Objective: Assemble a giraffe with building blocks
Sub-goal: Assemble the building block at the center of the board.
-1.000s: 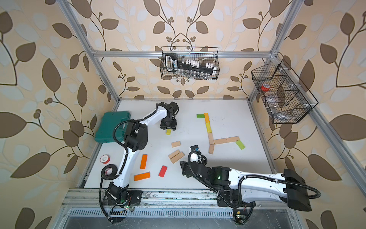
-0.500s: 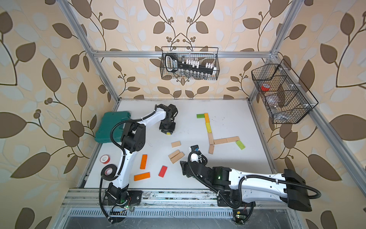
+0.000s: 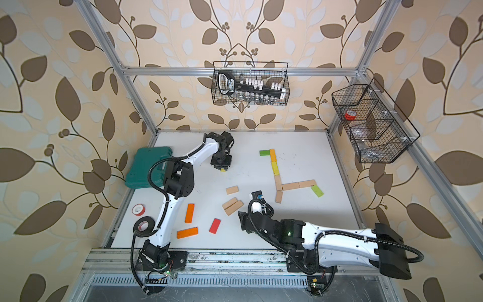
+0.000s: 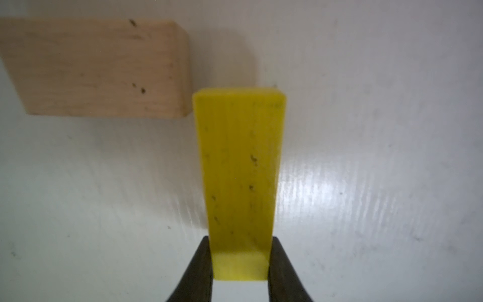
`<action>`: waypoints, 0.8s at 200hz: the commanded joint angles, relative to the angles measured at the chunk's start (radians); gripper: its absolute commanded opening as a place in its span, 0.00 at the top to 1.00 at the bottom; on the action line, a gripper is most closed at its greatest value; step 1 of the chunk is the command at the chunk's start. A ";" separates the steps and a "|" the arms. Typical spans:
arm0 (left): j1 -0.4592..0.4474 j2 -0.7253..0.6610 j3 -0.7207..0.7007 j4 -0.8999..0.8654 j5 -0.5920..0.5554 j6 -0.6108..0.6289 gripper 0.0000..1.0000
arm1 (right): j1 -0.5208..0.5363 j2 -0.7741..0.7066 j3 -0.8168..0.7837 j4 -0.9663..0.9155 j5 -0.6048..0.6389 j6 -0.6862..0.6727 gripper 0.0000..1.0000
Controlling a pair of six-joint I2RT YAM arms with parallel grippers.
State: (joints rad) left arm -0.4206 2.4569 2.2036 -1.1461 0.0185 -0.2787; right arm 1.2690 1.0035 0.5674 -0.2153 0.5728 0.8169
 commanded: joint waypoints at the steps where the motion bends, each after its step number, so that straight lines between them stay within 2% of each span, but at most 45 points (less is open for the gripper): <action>1: 0.015 0.017 0.053 -0.056 -0.013 0.029 0.74 | -0.009 0.007 -0.017 0.013 0.009 -0.018 0.23; 31: 0.017 0.057 0.109 -0.083 -0.002 0.041 0.71 | -0.019 0.012 -0.017 0.018 -0.004 -0.025 0.23; 58: 0.017 0.056 0.108 -0.078 0.001 0.042 0.56 | -0.026 0.012 -0.019 0.020 -0.008 -0.024 0.23; 72: 0.017 0.054 0.108 -0.077 0.001 0.041 0.51 | -0.030 0.014 -0.021 0.024 -0.014 -0.025 0.23; 160: 0.020 0.057 0.126 -0.069 0.004 0.039 0.65 | -0.044 0.026 -0.014 0.030 -0.030 -0.036 0.24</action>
State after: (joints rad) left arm -0.4046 2.5130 2.2848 -1.1847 0.0196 -0.2413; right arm 1.2331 1.0225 0.5671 -0.1955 0.5491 0.7940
